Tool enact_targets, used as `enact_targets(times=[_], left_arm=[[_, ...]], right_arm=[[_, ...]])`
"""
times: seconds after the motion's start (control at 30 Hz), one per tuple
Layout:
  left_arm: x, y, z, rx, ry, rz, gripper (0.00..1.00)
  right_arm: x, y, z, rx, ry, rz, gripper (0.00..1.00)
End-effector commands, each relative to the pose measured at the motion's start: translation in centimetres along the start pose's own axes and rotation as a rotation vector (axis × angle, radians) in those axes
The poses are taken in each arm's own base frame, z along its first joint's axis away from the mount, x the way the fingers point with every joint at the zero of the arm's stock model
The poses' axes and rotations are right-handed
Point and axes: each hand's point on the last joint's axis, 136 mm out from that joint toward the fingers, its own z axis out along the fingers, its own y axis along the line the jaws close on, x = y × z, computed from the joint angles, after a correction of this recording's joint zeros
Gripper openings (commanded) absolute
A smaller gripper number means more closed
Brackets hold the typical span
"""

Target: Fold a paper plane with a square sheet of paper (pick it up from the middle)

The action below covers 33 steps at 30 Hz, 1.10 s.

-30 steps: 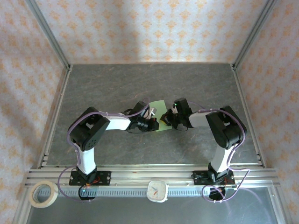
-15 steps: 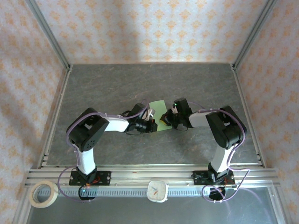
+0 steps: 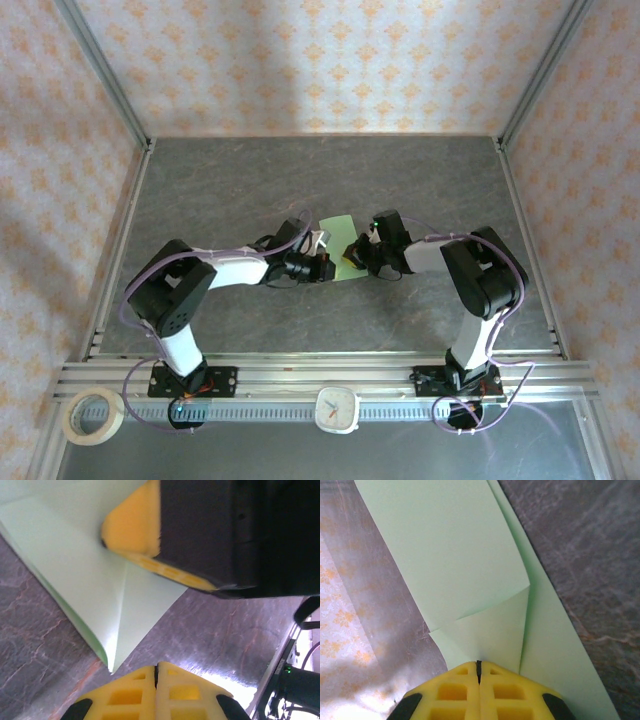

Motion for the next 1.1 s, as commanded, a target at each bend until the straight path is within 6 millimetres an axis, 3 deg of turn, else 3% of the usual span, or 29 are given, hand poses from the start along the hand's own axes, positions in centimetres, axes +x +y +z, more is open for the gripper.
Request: enact_targets(times=[0.0,0.23,0.47,0.57,0.73,0.87,1.07], left_arm=[[-2.0,-0.4,0.1,0.004,-0.046,-0.01,0.0],[-2.2,1.9,2.4,-0.051,-0.027,-0.052,0.0],[2.4,5.4,2.1,-0.13,0.068,-0.099,0.0],[3.7,5.9,1.5,-0.143,0.09,-0.094,0.0],[3.2,4.5,0.7,-0.118,0.09,-0.058,0.0],[0.6,1.6,-0.1,-0.042,0.013,-0.022,0.0],[-2.1,0.0,0.4,-0.008,-0.048,-0.01,0.0]], right_arm=[[1.8,-7.3,0.7,0.228,0.037,0.113,0.0],[1.9,-7.3,0.7,0.227,0.042,0.111,0.0],[2.0,-7.4,0.6,0.229,0.042,0.111,0.0],[2.0,-7.4,0.6,0.23,0.042,0.113,0.0],[2.0,-7.4,0.5,0.231,0.038,0.112,0.0],[2.0,-7.3,0.5,0.227,0.04,0.113,0.0],[2.0,-7.3,0.6,0.223,0.041,0.113,0.0]])
